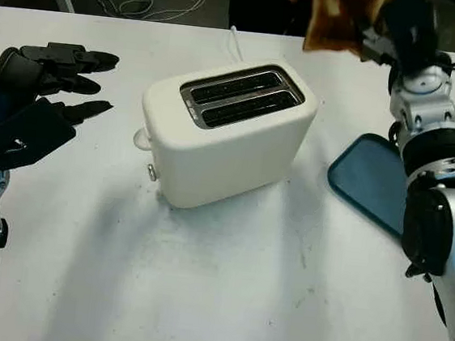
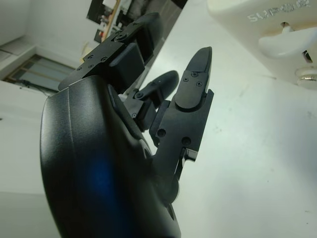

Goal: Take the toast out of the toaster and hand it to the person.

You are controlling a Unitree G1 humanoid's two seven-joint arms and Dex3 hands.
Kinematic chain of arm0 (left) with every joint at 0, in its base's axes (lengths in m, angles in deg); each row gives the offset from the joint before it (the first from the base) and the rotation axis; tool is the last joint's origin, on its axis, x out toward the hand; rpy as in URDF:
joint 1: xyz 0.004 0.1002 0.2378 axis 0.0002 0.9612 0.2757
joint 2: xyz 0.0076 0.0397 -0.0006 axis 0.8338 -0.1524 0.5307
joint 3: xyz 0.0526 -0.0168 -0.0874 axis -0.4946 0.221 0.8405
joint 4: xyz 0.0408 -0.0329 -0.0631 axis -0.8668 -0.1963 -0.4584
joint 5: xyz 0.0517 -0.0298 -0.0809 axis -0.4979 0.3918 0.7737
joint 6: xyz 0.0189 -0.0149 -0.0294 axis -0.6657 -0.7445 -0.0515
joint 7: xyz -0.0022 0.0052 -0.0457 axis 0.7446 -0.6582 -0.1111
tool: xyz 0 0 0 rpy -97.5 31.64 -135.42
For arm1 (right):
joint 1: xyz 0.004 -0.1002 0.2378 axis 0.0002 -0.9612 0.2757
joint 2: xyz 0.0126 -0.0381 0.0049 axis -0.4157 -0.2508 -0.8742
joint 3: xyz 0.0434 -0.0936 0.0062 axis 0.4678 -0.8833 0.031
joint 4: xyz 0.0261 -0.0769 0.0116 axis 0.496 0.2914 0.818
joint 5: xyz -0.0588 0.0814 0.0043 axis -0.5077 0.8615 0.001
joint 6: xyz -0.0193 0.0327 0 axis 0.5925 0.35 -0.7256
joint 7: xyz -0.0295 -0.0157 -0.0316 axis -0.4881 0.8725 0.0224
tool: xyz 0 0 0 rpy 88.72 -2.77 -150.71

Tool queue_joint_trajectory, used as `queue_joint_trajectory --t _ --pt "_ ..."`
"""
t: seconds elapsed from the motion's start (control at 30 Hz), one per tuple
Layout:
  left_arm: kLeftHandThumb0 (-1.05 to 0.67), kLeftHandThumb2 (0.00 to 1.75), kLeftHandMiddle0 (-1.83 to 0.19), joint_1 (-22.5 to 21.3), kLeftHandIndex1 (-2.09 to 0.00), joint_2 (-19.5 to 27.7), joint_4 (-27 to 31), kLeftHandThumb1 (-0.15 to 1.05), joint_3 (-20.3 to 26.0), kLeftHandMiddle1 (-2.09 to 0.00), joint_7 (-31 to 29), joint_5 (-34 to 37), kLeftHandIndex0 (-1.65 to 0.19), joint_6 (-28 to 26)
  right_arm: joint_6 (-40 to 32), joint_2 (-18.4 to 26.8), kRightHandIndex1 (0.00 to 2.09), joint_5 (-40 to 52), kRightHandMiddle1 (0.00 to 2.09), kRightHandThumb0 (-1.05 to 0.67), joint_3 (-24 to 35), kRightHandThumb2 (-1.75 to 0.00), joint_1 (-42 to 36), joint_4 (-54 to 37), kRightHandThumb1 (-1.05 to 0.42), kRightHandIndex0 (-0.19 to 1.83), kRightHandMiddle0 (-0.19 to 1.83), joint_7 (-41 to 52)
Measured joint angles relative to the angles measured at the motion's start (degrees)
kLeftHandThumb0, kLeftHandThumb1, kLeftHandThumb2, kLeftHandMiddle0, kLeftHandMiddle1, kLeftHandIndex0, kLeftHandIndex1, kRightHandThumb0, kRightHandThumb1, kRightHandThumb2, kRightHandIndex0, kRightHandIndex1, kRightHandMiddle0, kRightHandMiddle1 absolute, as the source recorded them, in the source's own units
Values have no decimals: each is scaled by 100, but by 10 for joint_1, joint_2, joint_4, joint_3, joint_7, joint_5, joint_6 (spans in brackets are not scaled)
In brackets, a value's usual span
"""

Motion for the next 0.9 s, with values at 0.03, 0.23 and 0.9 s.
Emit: queue_joint_trajectory --t 0.03,0.23,0.9 --pt "-16 0 -66 0 0 0 0 85 0 -58 0 0 -84 0 -3 -2 175 0 133 -12 -1 -37 -1 0 -92 56 31 -1" --pt "-18 0 -66 0 0 0 0 85 0 -58 0 0 -84 0 -3 -14 175 11 174 -13 7 -40 -17 1 -92 67 18 14" --pt "-17 0 -68 0 -1 0 -1 84 0 -58 0 0 -85 -1 -16 -26 175 -11 175 -22 -33 -36 -34 7 -92 73 39 11"
